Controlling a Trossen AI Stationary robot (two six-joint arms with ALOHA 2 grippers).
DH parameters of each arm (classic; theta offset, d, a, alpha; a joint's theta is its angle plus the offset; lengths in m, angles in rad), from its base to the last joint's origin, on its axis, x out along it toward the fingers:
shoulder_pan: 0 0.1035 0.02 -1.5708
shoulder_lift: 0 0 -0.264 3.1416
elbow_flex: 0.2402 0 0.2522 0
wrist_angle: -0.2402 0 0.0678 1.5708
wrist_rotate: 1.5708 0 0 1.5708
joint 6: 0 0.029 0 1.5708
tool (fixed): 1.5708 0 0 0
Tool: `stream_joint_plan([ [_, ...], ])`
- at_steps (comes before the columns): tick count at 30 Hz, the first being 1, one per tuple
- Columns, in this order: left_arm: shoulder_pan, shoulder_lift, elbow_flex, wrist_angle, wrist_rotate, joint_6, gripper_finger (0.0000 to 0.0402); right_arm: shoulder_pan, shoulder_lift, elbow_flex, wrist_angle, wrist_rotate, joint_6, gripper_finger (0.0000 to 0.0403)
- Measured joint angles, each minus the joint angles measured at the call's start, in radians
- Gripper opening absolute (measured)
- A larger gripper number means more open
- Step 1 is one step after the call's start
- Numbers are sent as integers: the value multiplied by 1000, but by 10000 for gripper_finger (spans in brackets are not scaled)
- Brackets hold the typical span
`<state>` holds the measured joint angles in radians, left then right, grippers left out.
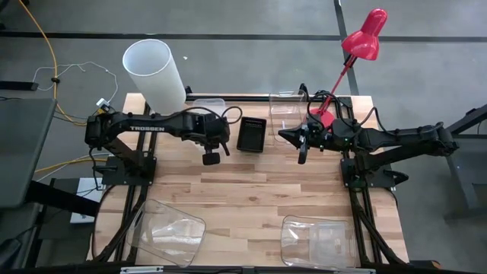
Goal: Stack baskets by color
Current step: Stack the middle white bin on the top white bin, then stack the white bin on the white bin
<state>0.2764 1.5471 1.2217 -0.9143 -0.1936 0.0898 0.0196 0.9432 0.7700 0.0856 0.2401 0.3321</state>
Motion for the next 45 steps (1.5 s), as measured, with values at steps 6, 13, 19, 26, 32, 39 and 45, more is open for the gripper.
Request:
stream_joint_plan([
  [6, 0, 0, 0, -1, -21, -6, 1, 0, 0, 0, 0, 0, 1, 0],
  [13, 0, 0, 0, -2, -83, 0, 38, 0, 0, 0, 0, 0, 3, 0],
  [19, 0, 0, 3, -5, -82, -1, 110, 0, 0, 0, 0, 0, 3, 0],
  [26, 0, -1, 113, -17, -55, -8, 182, 0, 0, 0, 0, 0, 4, 0],
  [32, -2, -53, 184, 42, 136, -127, 204, 0, 0, 0, 6, 0, 82, 0],
  [39, -54, -273, 55, 462, 141, -276, 196, 0, 0, 0, 42, 0, 87, 0],
  [45, -122, -495, -226, 892, 71, -344, 189, 0, 0, 0, 118, -12, 87, 0],
])
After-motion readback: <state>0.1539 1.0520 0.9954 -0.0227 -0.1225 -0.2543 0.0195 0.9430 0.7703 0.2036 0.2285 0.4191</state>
